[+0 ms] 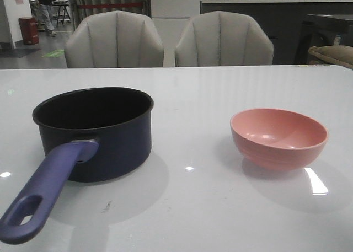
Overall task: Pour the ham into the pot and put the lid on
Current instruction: 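Grasp the glass lid knob with the left gripper and lift it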
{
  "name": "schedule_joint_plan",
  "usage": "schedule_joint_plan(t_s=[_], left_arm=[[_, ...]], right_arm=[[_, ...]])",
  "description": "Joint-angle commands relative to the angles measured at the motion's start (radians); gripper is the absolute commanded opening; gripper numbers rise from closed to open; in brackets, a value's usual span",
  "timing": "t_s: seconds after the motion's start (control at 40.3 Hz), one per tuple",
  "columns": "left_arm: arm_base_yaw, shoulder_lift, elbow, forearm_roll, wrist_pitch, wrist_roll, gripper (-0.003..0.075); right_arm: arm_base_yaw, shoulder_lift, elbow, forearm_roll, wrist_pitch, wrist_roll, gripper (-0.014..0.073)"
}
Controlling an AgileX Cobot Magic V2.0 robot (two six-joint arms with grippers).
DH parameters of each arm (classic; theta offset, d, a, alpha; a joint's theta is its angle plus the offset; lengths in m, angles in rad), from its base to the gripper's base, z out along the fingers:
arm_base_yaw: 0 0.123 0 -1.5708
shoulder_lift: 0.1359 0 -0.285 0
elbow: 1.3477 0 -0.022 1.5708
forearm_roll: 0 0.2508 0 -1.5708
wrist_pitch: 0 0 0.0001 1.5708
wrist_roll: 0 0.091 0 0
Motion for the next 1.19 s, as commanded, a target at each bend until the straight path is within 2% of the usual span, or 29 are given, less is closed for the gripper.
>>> schedule_joint_plan(t_s=[0.0, 0.248, 0.992, 1.067, 1.166], left_arm=[[0.017, 0.023, -0.071, -0.006, 0.011, -0.011, 0.0627], [0.059, 0.091, -0.129, -0.019, 0.033, -0.012, 0.0627], [0.059, 0.235, -0.129, -0.014, -0.003, -0.012, 0.0624], [0.059, 0.236, -0.129, -0.014, -0.016, -0.012, 0.0613], [0.059, 0.236, -0.129, -0.014, -0.022, -0.012, 0.0557]], right_arm=[[0.000, 0.004, -0.028, 0.005, -0.075, -0.001, 0.0148], [0.000, 0.004, -0.028, 0.005, -0.075, -0.001, 0.0148], [0.000, 0.004, -0.028, 0.005, -0.075, -0.001, 0.0148], [0.000, 0.004, -0.028, 0.005, -0.075, -0.001, 0.0148], [0.000, 0.004, -0.028, 0.005, -0.075, -0.001, 0.0148]])
